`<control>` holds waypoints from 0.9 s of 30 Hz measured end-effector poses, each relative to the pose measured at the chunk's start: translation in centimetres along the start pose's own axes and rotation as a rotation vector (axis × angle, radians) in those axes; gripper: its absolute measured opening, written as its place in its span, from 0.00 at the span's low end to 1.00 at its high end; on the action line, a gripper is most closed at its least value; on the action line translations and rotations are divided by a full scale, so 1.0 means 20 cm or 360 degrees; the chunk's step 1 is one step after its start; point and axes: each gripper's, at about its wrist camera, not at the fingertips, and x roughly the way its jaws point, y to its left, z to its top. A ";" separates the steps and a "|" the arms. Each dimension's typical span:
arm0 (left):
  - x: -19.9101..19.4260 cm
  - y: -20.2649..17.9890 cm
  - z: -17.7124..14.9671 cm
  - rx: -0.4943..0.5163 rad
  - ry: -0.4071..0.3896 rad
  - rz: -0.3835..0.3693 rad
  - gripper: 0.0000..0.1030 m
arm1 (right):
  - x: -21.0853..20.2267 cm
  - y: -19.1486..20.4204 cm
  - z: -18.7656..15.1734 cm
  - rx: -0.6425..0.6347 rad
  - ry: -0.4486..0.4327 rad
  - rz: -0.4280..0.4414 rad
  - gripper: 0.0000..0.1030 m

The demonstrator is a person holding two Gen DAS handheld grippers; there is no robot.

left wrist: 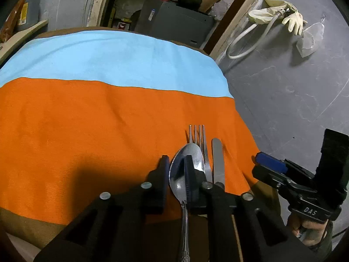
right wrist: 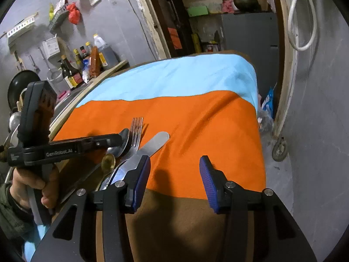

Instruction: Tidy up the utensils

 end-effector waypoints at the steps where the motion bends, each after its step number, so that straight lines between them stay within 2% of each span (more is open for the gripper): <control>1: 0.00 0.00 0.00 0.0002 0.0000 -0.0008 0.07 | 0.00 0.00 0.00 0.0008 0.0011 -0.0002 0.43; 4: -0.02 0.01 -0.01 0.0002 -0.0011 0.0004 0.02 | 0.02 -0.02 0.00 0.0036 0.0042 0.0002 0.43; 14: -0.13 -0.04 -0.11 -0.0046 -0.0108 0.0127 0.01 | 0.10 0.06 0.05 0.0073 0.0114 0.0055 0.43; 21: -0.20 -0.09 -0.19 -0.0017 -0.0143 0.0160 0.01 | 0.23 0.17 0.12 -0.0004 0.0204 -0.0065 0.44; 27: -0.25 -0.09 -0.24 -0.0019 -0.0168 0.0123 0.00 | 0.30 0.24 0.15 -0.0125 0.0234 -0.0212 0.46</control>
